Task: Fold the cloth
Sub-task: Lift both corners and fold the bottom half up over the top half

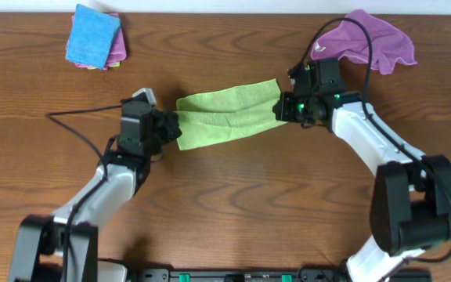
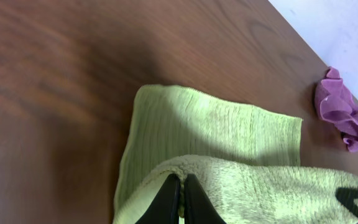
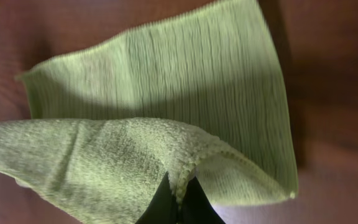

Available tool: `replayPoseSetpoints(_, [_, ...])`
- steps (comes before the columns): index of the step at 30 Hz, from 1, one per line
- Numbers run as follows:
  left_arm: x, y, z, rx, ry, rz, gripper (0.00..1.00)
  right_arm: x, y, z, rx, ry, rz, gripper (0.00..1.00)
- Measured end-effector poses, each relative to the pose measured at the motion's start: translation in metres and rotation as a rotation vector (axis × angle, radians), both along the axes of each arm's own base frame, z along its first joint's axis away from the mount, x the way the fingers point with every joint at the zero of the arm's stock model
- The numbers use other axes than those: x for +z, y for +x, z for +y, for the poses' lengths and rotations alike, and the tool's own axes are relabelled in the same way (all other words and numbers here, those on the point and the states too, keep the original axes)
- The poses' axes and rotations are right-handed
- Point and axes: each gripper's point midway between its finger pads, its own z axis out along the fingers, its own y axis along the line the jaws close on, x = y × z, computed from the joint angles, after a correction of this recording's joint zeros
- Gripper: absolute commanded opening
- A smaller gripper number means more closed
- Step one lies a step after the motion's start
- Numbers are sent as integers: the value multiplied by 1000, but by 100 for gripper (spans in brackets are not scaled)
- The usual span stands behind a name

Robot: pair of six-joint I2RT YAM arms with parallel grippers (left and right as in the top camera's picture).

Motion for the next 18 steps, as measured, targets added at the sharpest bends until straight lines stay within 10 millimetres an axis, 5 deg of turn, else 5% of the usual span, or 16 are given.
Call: replayPoseSetpoints(18, [3,91,-14,-42,21,-48,6,-2,77,6,-30,-33,-79,1])
